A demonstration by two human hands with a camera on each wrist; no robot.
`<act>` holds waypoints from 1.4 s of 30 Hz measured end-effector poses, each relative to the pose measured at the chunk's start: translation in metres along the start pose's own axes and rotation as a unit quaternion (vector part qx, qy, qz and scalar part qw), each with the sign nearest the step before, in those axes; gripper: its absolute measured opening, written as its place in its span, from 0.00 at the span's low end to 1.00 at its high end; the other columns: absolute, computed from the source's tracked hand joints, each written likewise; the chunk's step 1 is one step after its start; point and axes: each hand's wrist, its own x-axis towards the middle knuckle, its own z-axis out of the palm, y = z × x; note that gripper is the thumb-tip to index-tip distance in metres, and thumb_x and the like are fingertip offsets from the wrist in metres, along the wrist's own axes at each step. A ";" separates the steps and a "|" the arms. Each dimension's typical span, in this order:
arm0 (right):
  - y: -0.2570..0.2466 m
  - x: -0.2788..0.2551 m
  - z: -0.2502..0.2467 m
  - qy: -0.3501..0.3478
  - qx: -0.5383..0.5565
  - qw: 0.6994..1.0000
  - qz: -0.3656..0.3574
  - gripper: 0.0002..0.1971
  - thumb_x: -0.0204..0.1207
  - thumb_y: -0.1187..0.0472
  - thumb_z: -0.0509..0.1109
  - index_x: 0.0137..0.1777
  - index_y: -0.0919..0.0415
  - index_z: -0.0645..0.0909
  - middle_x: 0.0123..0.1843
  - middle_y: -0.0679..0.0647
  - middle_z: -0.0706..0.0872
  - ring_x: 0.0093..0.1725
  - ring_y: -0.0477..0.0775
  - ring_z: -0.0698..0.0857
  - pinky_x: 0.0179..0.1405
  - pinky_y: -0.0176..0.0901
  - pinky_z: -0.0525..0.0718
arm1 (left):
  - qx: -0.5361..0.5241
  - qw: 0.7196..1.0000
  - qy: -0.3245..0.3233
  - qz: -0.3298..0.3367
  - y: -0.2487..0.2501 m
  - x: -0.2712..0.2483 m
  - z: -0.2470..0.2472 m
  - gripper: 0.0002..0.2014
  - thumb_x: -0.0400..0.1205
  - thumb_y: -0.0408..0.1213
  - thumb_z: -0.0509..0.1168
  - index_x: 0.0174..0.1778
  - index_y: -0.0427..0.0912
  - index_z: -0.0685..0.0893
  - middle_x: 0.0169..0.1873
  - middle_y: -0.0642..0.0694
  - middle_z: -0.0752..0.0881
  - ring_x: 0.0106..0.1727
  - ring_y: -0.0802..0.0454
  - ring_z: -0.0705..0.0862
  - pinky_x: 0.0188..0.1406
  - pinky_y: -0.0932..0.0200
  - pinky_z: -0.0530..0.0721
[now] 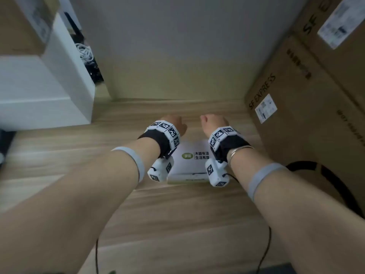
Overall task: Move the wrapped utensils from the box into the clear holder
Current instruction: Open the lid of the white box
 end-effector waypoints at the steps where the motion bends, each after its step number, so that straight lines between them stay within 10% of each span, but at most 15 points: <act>1: 0.001 -0.001 0.002 -0.019 -0.001 1.000 0.015 0.24 0.85 0.55 0.47 0.46 0.66 0.83 0.45 0.67 0.85 0.41 0.62 0.79 0.39 0.43 0.72 | 0.014 1.000 -0.024 -0.001 0.000 -0.001 0.001 0.22 0.85 0.46 0.51 0.70 0.42 0.76 0.63 0.39 0.84 0.61 0.40 0.84 0.49 0.55 0.78; 4: 0.009 -0.001 0.013 -0.049 -0.001 0.997 0.056 0.24 0.84 0.53 0.46 0.36 0.63 0.78 0.33 0.60 0.78 0.37 0.59 0.77 0.32 0.40 0.71 | 0.042 0.998 -0.055 0.007 -0.001 0.001 0.009 0.21 0.85 0.46 0.50 0.66 0.39 0.79 0.60 0.40 0.85 0.58 0.41 0.84 0.44 0.56 0.74; 7: 0.013 -0.002 0.019 -0.066 0.002 0.995 0.071 0.23 0.84 0.54 0.46 0.35 0.64 0.75 0.26 0.56 0.72 0.28 0.55 0.73 0.24 0.38 0.64 | 0.050 0.996 -0.079 0.004 -0.001 0.004 0.014 0.20 0.84 0.46 0.49 0.40 0.36 0.79 0.42 0.41 0.84 0.39 0.45 0.81 0.39 0.57 0.75; 11: 0.014 -0.002 0.019 -0.052 0.005 0.997 0.058 0.23 0.85 0.55 0.47 0.39 0.65 0.79 0.29 0.58 0.75 0.33 0.58 0.76 0.33 0.41 0.70 | 0.019 0.997 -0.076 -0.002 0.004 0.006 0.015 0.20 0.83 0.43 0.49 0.26 0.41 0.72 0.30 0.44 0.79 0.28 0.49 0.76 0.32 0.60 0.74; 16: 0.017 0.008 0.014 -0.010 0.071 0.996 0.061 0.19 0.83 0.57 0.50 0.43 0.64 0.81 0.39 0.63 0.81 0.39 0.60 0.80 0.37 0.43 0.73 | -0.020 0.999 -0.046 -0.007 0.012 0.008 0.004 0.19 0.86 0.40 0.49 0.53 0.33 0.83 0.49 0.37 0.85 0.49 0.39 0.84 0.44 0.53 0.78; 23: 0.025 0.008 0.012 -0.058 0.096 0.994 -0.006 0.19 0.81 0.53 0.60 0.69 0.55 0.78 0.68 0.55 0.83 0.63 0.59 0.84 0.60 0.43 0.80 | 0.014 0.991 -0.088 0.099 0.013 -0.007 -0.006 0.30 0.81 0.50 0.63 0.79 0.52 0.64 0.69 0.42 0.79 0.64 0.41 0.82 0.57 0.52 0.81; 30: 0.025 0.002 0.024 -0.057 0.063 0.996 -0.004 0.19 0.81 0.59 0.61 0.71 0.57 0.75 0.75 0.57 0.74 0.73 0.59 0.74 0.74 0.47 0.72 | 0.175 0.959 -0.167 0.145 0.019 -0.022 0.006 0.55 0.70 0.54 0.75 0.83 0.58 0.42 0.80 0.42 0.57 0.78 0.33 0.60 0.72 0.40 0.69; 37: 0.033 -0.013 0.034 0.000 0.121 0.991 0.051 0.20 0.81 0.59 0.59 0.74 0.56 0.71 0.79 0.55 0.67 0.71 0.59 0.76 0.67 0.47 0.75 | 0.221 0.952 -0.131 0.164 0.020 -0.029 0.012 0.56 0.69 0.53 0.75 0.83 0.57 0.40 0.80 0.43 0.51 0.76 0.35 0.61 0.69 0.47 0.74; 42: 0.044 -0.018 0.022 0.061 0.148 0.982 0.102 0.18 0.85 0.54 0.52 0.70 0.58 0.73 0.68 0.61 0.80 0.64 0.63 0.81 0.58 0.49 0.79 | 0.200 0.952 -0.159 0.171 0.020 -0.030 -0.002 0.50 0.71 0.54 0.71 0.81 0.67 0.42 0.80 0.45 0.52 0.77 0.36 0.62 0.67 0.43 0.75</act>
